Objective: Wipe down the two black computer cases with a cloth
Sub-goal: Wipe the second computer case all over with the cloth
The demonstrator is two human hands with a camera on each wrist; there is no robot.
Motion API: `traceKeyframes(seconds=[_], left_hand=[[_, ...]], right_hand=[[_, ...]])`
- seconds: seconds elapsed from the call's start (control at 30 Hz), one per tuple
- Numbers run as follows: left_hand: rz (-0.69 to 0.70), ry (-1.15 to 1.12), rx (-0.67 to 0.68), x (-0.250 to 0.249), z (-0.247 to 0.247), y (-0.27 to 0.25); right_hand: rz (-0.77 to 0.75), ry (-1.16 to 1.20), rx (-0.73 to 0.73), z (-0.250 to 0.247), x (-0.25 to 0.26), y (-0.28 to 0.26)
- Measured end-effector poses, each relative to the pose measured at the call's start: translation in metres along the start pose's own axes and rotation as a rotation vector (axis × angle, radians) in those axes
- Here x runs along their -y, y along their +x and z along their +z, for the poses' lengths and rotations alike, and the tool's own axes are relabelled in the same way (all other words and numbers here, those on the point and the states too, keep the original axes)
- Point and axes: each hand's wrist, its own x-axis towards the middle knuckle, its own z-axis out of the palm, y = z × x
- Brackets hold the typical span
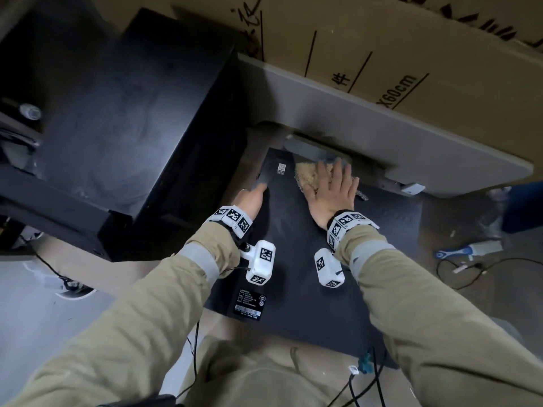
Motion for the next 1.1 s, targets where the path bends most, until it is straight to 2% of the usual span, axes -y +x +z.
traceKeyframes(seconds=[0.17,0.27,0.33,0.43,0.57,0.67,0.77,0.8,0.9,1.1], left_hand=[[0.004,-0.095,0.008,0.004,-0.003,0.0],[0.011,-0.21,0.041,0.007,-0.004,0.002],[0.079,-0.231,0.091,0.007,-0.005,-0.002],[0.164,-0.251,0.118,0.005,-0.006,-0.006],[0.217,-0.399,0.1,0.002,-0.007,-0.001],[0.272,-0.433,0.028,0.005,-0.008,0.011],[0.282,-0.326,-0.04,0.01,-0.006,0.021],[0.264,-0.288,-0.043,0.008,-0.008,0.017],[0.218,-0.214,0.011,0.002,-0.01,0.011],[0.158,-0.262,0.047,0.002,-0.005,0.022]], right_hand=[[-0.285,-0.013,0.05,0.018,0.047,-0.022],[-0.415,0.014,0.096,0.026,0.056,-0.027],[-0.409,0.185,0.153,0.02,0.057,-0.023],[-0.271,0.563,0.245,0.005,0.06,-0.012],[-0.325,0.69,0.15,-0.018,0.076,0.0],[-0.37,0.673,0.071,-0.029,0.082,0.01],[-0.366,0.53,-0.036,-0.025,0.075,0.031],[-0.361,0.395,-0.023,-0.02,0.072,0.04],[-0.305,0.019,0.163,-0.006,0.07,0.048],[-0.258,-0.019,0.197,-0.006,0.077,0.065]])
